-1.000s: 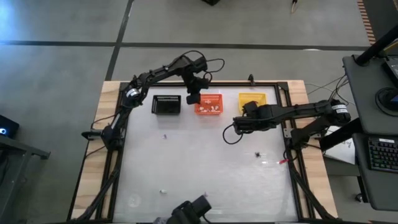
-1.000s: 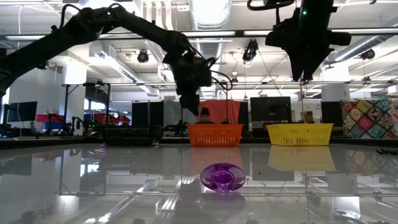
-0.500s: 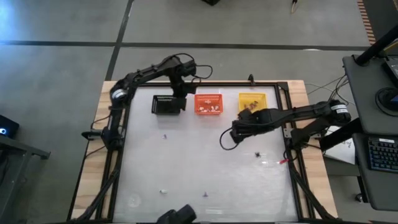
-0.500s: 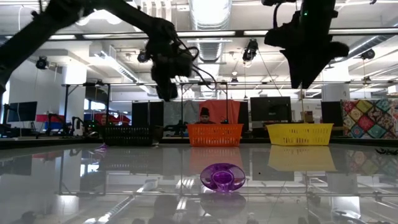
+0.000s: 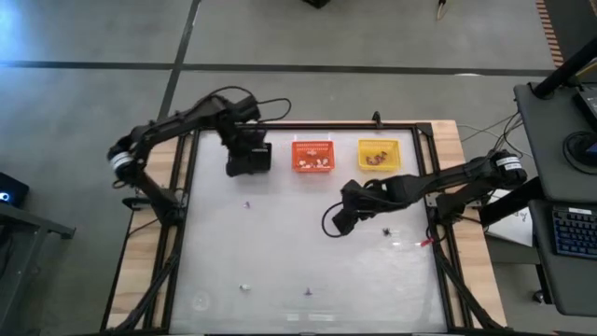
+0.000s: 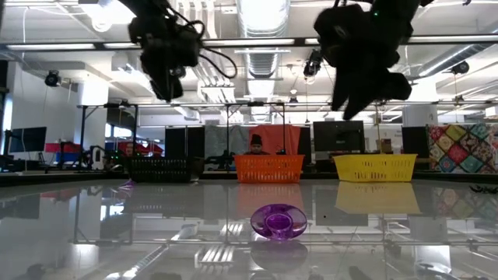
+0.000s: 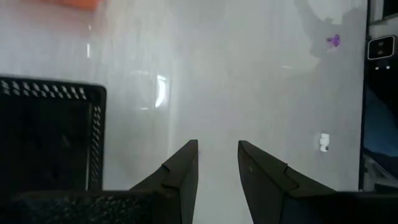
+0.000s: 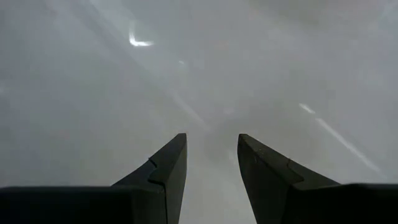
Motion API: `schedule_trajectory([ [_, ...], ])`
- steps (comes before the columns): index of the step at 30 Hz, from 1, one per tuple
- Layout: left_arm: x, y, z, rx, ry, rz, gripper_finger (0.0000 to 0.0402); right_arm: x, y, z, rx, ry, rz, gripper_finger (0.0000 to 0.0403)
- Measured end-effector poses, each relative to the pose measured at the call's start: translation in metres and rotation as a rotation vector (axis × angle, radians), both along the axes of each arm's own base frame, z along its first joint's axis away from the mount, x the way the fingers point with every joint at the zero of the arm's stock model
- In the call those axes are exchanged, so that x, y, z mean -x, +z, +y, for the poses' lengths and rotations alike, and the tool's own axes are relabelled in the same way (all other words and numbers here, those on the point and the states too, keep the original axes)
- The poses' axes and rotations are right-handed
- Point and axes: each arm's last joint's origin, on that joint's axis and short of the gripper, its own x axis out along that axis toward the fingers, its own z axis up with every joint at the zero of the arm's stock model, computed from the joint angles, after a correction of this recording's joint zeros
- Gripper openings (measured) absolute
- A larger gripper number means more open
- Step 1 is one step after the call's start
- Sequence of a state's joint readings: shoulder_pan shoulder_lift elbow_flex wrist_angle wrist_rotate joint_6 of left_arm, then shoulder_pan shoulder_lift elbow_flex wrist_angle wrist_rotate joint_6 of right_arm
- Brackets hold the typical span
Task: Sort Halloween decoration
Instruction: Put the bottom witch hat toy into the yellow bin
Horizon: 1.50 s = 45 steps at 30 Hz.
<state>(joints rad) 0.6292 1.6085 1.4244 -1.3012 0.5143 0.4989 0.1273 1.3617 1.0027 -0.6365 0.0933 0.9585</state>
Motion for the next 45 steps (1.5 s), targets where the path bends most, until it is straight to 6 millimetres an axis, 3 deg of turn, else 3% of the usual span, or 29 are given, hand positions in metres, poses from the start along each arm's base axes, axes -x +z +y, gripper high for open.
schedule_trajectory([
  [8,0.040,-0.002,-0.029,-0.028,0.047,-0.048,0.0095,-0.022,0.009,0.015,-0.087,-0.035,-0.249,0.0134],
  [13,0.058,-0.006,-0.042,-0.035,0.059,-0.063,0.0095,-0.042,0.002,0.037,-0.107,0.032,-0.338,0.0134],
  [27,0.079,0.002,-0.058,-0.055,0.086,-0.102,0.0095,-0.109,-0.038,0.119,-0.157,0.443,-0.165,0.0134],
  [35,0.081,0.004,-0.059,-0.063,0.088,-0.109,0.0095,-0.123,-0.049,0.156,-0.106,0.569,-0.089,0.0134],
  [45,0.082,0.004,-0.059,-0.061,0.101,-0.103,0.0095,-0.122,-0.075,0.172,-0.110,0.568,-0.027,0.0134],
])
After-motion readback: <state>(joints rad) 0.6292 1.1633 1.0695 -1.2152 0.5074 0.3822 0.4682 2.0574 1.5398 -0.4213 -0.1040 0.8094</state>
